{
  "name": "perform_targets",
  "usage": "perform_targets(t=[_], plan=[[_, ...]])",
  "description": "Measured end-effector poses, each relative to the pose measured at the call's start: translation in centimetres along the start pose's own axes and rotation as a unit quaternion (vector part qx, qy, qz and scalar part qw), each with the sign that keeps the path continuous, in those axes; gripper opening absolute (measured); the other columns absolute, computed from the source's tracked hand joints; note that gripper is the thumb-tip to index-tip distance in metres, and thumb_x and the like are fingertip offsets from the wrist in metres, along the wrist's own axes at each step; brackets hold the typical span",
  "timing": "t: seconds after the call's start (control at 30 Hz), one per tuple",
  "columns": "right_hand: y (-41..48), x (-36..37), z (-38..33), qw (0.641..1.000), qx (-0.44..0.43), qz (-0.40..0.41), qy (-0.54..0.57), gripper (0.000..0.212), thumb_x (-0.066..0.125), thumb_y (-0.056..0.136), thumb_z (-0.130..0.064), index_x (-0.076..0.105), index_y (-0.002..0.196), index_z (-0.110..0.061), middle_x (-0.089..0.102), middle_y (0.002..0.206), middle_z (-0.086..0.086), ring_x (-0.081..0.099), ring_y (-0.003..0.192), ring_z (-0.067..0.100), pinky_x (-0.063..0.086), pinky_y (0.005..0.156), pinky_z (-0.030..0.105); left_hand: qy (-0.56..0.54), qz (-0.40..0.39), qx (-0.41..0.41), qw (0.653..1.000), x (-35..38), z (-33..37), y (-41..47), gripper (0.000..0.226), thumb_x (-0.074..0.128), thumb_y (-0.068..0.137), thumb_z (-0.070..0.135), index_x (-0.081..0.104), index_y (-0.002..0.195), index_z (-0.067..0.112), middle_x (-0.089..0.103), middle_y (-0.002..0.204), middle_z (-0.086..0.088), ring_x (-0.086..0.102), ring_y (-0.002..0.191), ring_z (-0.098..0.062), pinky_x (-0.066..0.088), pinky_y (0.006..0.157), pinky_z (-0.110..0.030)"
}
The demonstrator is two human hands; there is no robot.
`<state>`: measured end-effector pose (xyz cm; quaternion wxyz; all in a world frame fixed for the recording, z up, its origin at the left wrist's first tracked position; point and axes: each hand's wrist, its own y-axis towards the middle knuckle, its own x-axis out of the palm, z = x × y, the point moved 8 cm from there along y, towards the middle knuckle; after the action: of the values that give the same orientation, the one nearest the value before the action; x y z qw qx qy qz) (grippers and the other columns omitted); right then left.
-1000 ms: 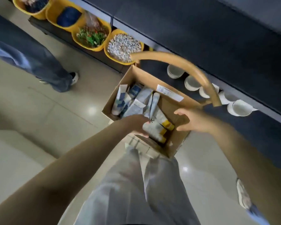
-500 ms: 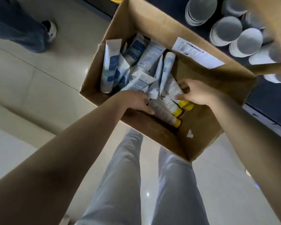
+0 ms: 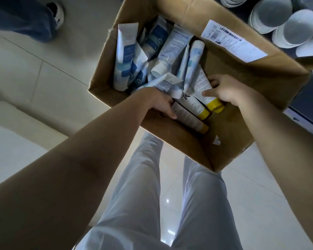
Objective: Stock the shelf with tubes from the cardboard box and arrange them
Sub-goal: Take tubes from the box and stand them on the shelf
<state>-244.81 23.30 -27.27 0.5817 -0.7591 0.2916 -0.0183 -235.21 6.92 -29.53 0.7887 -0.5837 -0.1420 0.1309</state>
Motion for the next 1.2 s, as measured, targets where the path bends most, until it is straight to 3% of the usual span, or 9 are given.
perform_targets(t=[0.1,0.2,0.33,0.47,0.6,0.7,0.87,1.1,1.2], plan=[[0.0,-0.3,0.8,0.999,0.021,-0.01,0.043,0.057,0.073,0.081,-0.012,0.052,0.133,-0.011,0.063,0.122,0.012,0.059,0.097,0.021,0.045,0.079,0.03,-0.027,0.005,0.002,1.0,0.1,0.0,-0.1,0.078,0.069,0.081,0.044,0.032,0.145,0.021,0.042,0.146,-0.001,0.041,0.131,-0.022,0.034,0.109,-0.04],[-0.1,-0.5,1.7,0.997,0.043,-0.016,0.058,0.056,0.074,0.079,-0.008,0.053,0.13,-0.014,0.063,0.111,0.008,0.06,0.097,0.025,0.049,0.07,0.029,-0.043,0.038,0.032,0.998,-0.3,1.1,-0.5,0.049,0.066,0.086,0.036,0.052,0.129,0.016,0.059,0.121,-0.003,0.056,0.102,-0.019,0.045,0.084,-0.029],[0.1,-0.4,2.4,0.996,0.063,-0.016,0.062,0.041,0.072,0.08,-0.005,0.052,0.113,-0.02,0.061,0.11,0.01,0.059,0.107,0.03,0.052,0.085,0.043,-0.046,0.088,0.058,0.993,-0.1,2.0,-0.5,0.033,0.063,0.088,0.031,0.063,0.117,0.016,0.069,0.082,-0.002,0.064,0.08,-0.019,0.05,0.072,-0.027],[-0.4,-0.7,2.3,0.993,0.062,-0.021,0.102,0.032,0.066,0.084,-0.005,0.05,0.108,-0.019,0.059,0.118,0.009,0.059,0.107,0.026,0.054,0.085,0.041,-0.026,0.118,0.076,0.99,-0.6,2.6,-1.6,0.037,0.058,0.09,0.04,0.06,0.123,0.022,0.067,0.103,0.0,0.061,0.096,-0.016,0.041,0.077,-0.025],[-3.2,-1.4,1.8,0.989,0.03,-0.008,0.143,0.046,0.062,0.087,-0.006,0.048,0.13,-0.015,0.059,0.124,0.007,0.058,0.11,0.023,0.05,0.096,0.043,0.0,0.199,0.107,0.974,-1.6,3.4,-3.9,0.035,0.058,0.091,0.037,0.064,0.117,0.014,0.06,0.108,-0.002,0.055,0.106,-0.019,0.034,0.078,-0.025],[-6.9,-2.4,1.0,0.986,-0.03,0.007,0.165,0.049,0.062,0.088,-0.015,0.049,0.134,-0.021,0.058,0.13,0.001,0.056,0.117,0.019,0.045,0.101,0.048,0.052,0.285,0.13,0.948,-2.3,4.5,-7.3,0.026,0.058,0.09,0.038,0.067,0.099,0.015,0.061,0.096,-0.005,0.057,0.098,-0.023,0.037,0.072,-0.029],[-15.5,-4.3,-1.8,0.958,-0.109,0.055,0.261,0.045,0.056,0.093,-0.01,0.048,0.136,-0.018,0.061,0.127,-0.002,0.058,0.116,0.01,0.046,0.1,0.038,0.094,0.39,0.203,0.893,-2.6,6.1,-17.4,0.021,0.062,0.089,0.013,0.068,0.109,0.011,0.066,0.112,-0.01,0.061,0.102,-0.028,0.05,0.086,-0.039],[-29.7,-8.1,-6.4,0.886,-0.221,0.166,0.371,0.034,0.061,0.089,-0.015,0.058,0.123,-0.015,0.065,0.121,0.003,0.059,0.116,0.019,0.045,0.101,0.043,-0.079,0.491,0.274,0.823,-2.7,8.1,-33.3,0.023,0.057,0.093,0.027,0.067,0.103,0.009,0.061,0.092,-0.001,0.053,0.084,-0.011,0.035,0.069,-0.013],[-35.3,-9.8,-7.5,0.845,-0.272,0.199,0.416,0.03,0.052,0.095,-0.007,0.058,0.119,-0.023,0.066,0.118,-0.001,0.061,0.113,0.022,0.049,0.093,0.044,-0.114,0.526,0.333,0.775,-3.3,10.2,-39.3,0.02,0.057,0.093,0.024,0.065,0.092,0.006,0.054,0.078,-0.009,0.049,0.07,-0.012,0.042,0.065,-0.018]])
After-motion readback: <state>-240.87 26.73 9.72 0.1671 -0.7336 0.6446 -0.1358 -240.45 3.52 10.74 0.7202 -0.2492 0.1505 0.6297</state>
